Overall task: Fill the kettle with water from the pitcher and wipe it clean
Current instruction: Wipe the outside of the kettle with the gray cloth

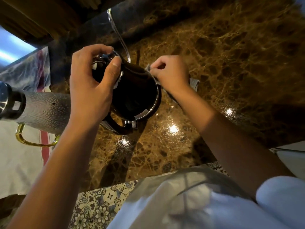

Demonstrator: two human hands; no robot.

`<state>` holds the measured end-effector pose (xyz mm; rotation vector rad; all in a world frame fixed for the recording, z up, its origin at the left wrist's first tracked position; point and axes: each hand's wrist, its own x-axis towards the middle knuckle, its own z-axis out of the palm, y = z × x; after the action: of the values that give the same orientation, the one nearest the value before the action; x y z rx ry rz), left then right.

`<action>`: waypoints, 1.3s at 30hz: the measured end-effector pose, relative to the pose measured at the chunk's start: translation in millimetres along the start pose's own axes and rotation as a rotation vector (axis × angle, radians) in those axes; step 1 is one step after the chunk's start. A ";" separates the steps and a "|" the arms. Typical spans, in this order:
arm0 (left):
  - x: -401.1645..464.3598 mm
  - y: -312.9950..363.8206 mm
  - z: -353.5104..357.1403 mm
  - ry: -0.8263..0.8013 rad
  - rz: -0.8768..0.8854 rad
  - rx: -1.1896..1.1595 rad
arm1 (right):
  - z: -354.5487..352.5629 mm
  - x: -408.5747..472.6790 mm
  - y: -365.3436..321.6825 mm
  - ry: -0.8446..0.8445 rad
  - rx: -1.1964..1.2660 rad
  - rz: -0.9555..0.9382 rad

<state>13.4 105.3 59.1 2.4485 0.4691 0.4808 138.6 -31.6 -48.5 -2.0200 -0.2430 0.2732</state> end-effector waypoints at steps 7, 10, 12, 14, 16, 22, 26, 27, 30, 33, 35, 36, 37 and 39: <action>-2.8 6.7 4.2 0.071 -0.046 0.016 | 0.5 -43.3 23.9 0.003 0.047 0.006; -3.9 11.1 6.9 0.105 -0.079 0.037 | 6.0 -73.8 28.8 0.075 0.036 -0.056; -4.7 13.0 8.2 0.117 -0.084 0.048 | 9.4 -88.7 32.1 0.098 0.039 -0.085; -4.4 14.1 8.8 0.126 -0.093 0.043 | 15.1 -102.4 33.2 0.113 0.021 -0.139; -3.4 14.7 9.2 0.134 -0.103 0.049 | 21.3 -112.7 32.6 0.101 0.033 -0.182; -2.7 15.6 11.2 0.157 -0.101 0.078 | 30.2 -126.4 33.0 0.043 -0.005 -0.278; -2.8 15.4 10.2 0.162 -0.113 0.068 | 40.8 -134.4 27.9 -0.043 -0.066 -0.308; -3.2 15.6 9.9 0.162 -0.115 0.068 | 39.9 -134.0 28.2 -0.052 -0.056 -0.299; -4.5 16.2 9.5 0.142 -0.122 0.068 | 26.3 -125.9 29.3 0.000 0.053 -0.230; -3.9 14.3 7.8 0.105 -0.119 0.057 | 14.8 -114.4 24.8 0.142 0.121 -0.205; -3.4 14.2 6.5 0.089 -0.108 0.055 | 19.0 -120.2 21.6 0.111 0.078 -0.225; -2.9 14.9 6.1 0.088 -0.104 0.060 | 23.7 -125.7 21.2 0.059 0.047 -0.234; -2.7 15.4 5.8 0.090 -0.103 0.067 | 29.3 -130.8 22.3 0.007 0.033 -0.235; -2.5 14.6 4.7 0.088 -0.095 0.071 | 33.4 -134.2 22.9 -0.041 0.042 -0.214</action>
<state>16.5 90.8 63.8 2.4661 0.6469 0.5423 1.9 -52.1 -72.0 -1.9300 -0.4712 0.1831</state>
